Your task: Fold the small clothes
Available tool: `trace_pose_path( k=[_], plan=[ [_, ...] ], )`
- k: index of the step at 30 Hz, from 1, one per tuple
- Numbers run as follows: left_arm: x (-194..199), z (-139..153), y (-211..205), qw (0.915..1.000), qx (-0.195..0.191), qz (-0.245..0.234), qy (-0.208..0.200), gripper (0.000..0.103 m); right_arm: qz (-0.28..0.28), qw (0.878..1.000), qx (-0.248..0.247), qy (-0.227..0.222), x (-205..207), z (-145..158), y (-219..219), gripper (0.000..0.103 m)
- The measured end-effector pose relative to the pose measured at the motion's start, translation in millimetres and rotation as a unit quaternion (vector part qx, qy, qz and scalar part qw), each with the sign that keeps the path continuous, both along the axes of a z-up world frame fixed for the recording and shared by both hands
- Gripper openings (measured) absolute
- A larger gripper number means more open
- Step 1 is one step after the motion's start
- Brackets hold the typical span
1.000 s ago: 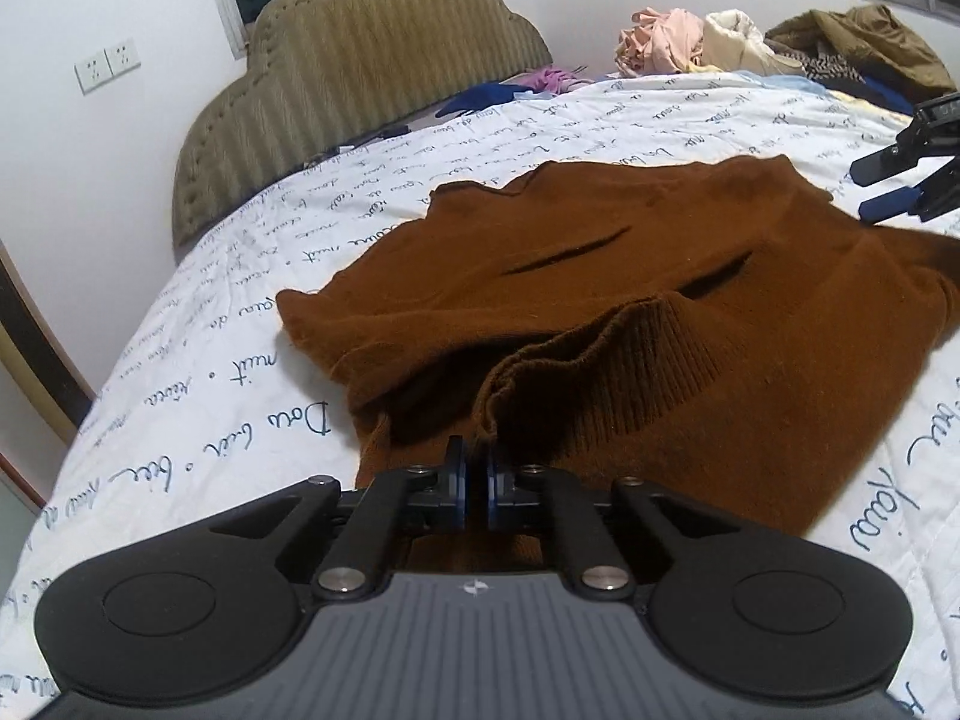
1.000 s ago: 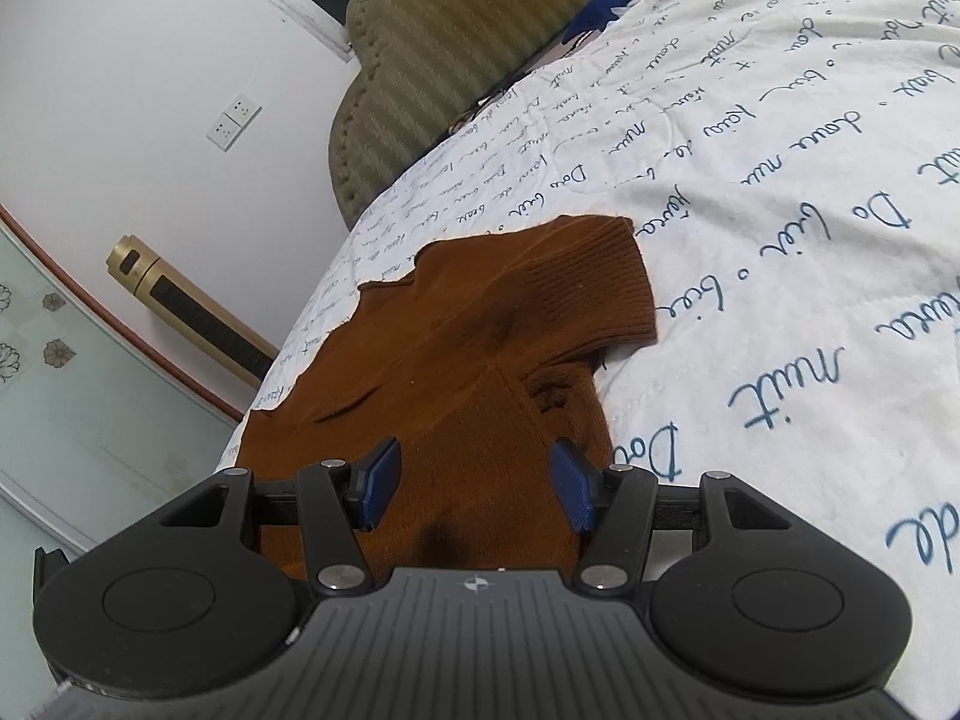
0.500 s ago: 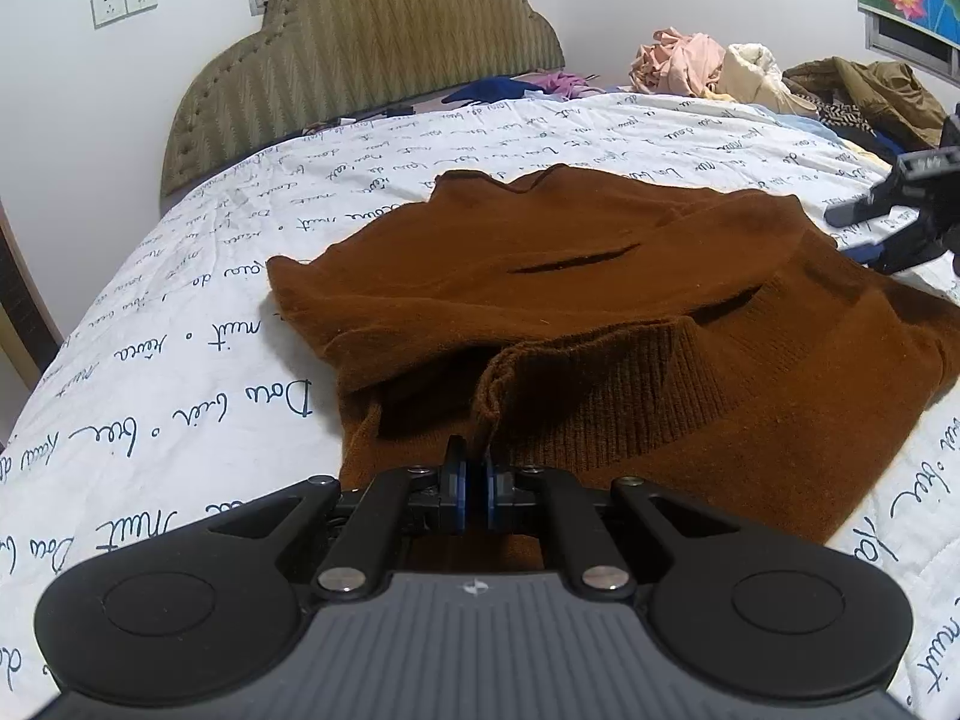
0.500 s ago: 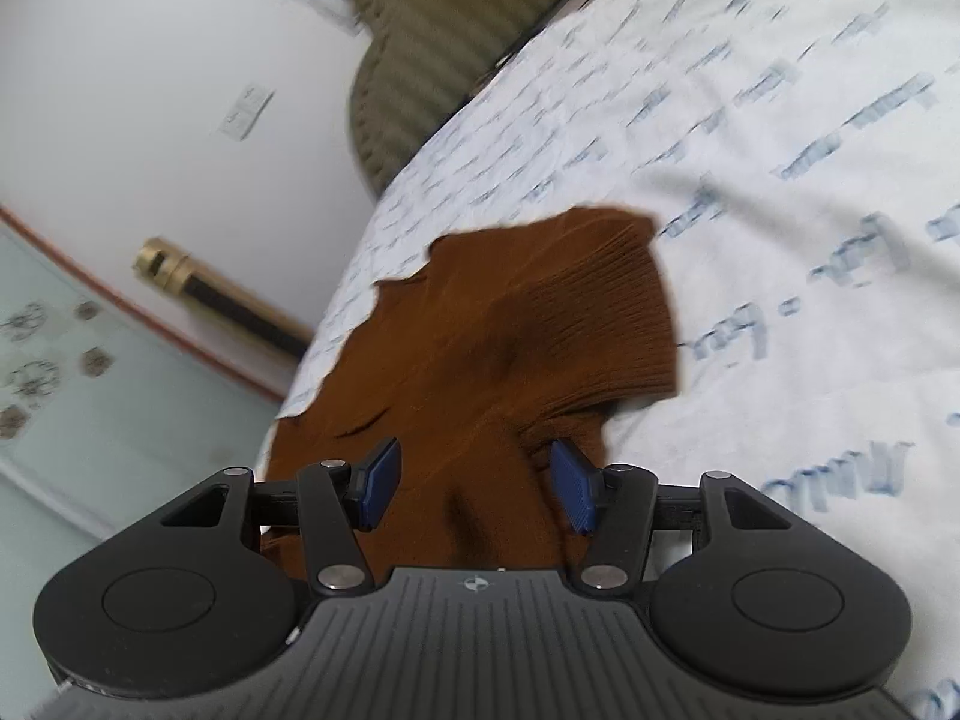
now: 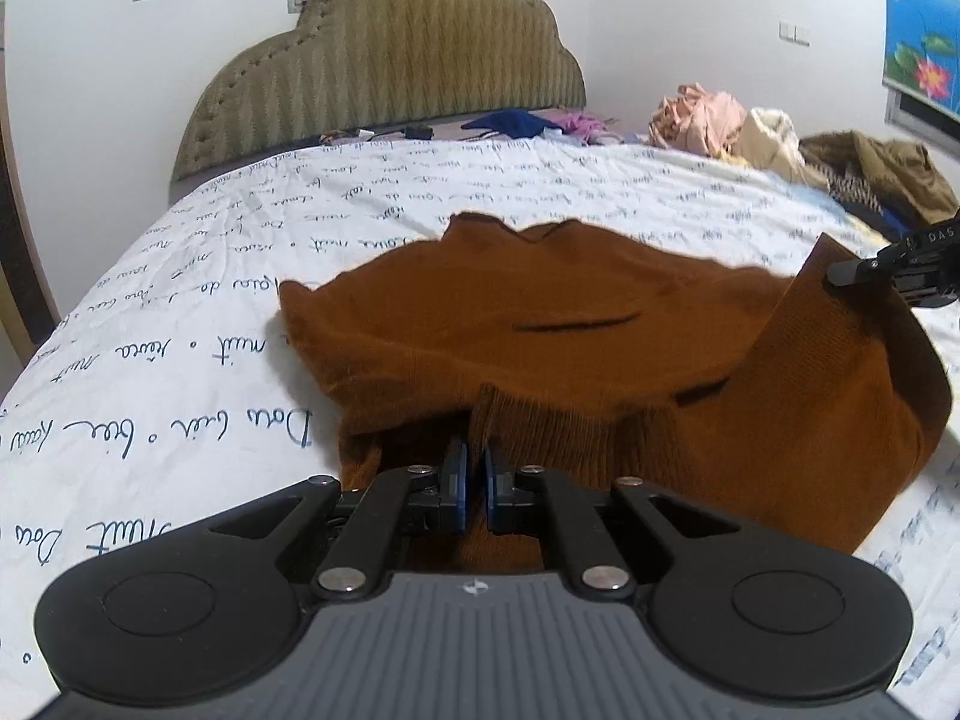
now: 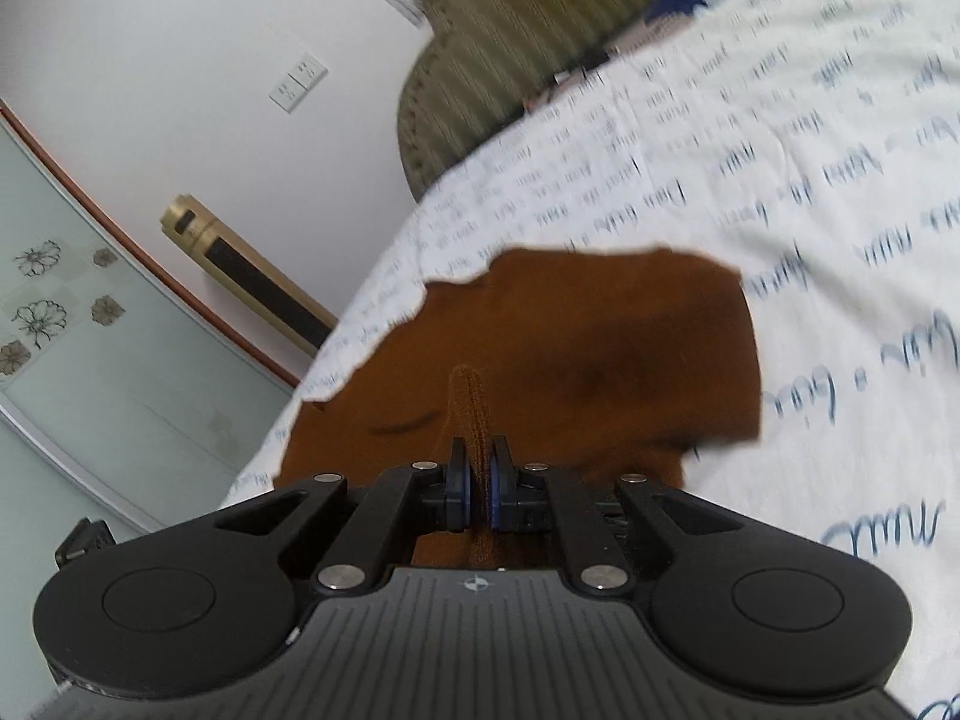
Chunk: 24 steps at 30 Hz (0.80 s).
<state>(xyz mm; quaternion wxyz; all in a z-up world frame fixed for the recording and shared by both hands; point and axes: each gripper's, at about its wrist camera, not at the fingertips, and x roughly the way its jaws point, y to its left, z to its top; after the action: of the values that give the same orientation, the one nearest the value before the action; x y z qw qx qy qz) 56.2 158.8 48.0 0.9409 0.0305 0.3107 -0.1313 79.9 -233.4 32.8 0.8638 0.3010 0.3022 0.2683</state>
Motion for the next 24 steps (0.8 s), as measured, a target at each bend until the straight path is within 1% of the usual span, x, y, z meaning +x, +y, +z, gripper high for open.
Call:
trace_pose_path(
  k=[5,6,8,10,11,13,14,16,19,20,22,24],
  plan=[
    [4,6,-2,1.0,-0.004,-0.004,-0.004,0.006,-0.01,1.0,-0.015,-0.008,7,9,6,0.012],
    [5,6,-3,1.0,0.001,-0.007,-0.001,0.006,-0.012,1.0,-0.018,-0.009,8,9,6,0.012],
    [9,1,-9,0.999,0.029,-0.023,0.025,0.006,-0.009,1.0,-0.023,-0.009,9,9,8,0.012],
    [9,-5,-13,0.9975,0.055,-0.024,0.037,0.007,-0.001,0.999,-0.037,-0.008,9,8,10,0.012],
    [8,-8,-17,0.9965,0.072,-0.028,0.033,0.007,0.003,0.999,-0.046,-0.007,8,7,12,0.012],
    [5,-11,-22,0.9945,0.097,-0.032,0.023,0.008,0.006,0.999,-0.044,-0.003,7,5,13,0.012],
    [5,-12,-24,0.9943,0.1,-0.033,0.02,0.011,0.006,0.999,-0.042,-0.001,7,3,13,0.012],
    [7,-13,-23,0.9953,0.088,-0.039,0.015,0.011,0.004,0.999,-0.04,0.002,6,1,12,0.012],
    [20,-16,-16,0.998,0.047,-0.029,0.032,0.011,0.007,0.999,-0.039,0.008,6,-1,14,0.012],
    [24,-17,-12,0.9985,0.033,-0.025,0.037,0.006,0.007,0.999,-0.039,0.008,6,-2,15,0.012],
    [30,-19,-9,0.9983,0.025,-0.016,0.05,0.005,0.004,0.999,-0.034,0.011,5,-3,15,0.012],
    [26,-17,-11,0.9988,0.027,-0.01,0.039,0.004,-0.004,0.999,-0.037,0.013,5,-4,15,0.012]
  ],
)
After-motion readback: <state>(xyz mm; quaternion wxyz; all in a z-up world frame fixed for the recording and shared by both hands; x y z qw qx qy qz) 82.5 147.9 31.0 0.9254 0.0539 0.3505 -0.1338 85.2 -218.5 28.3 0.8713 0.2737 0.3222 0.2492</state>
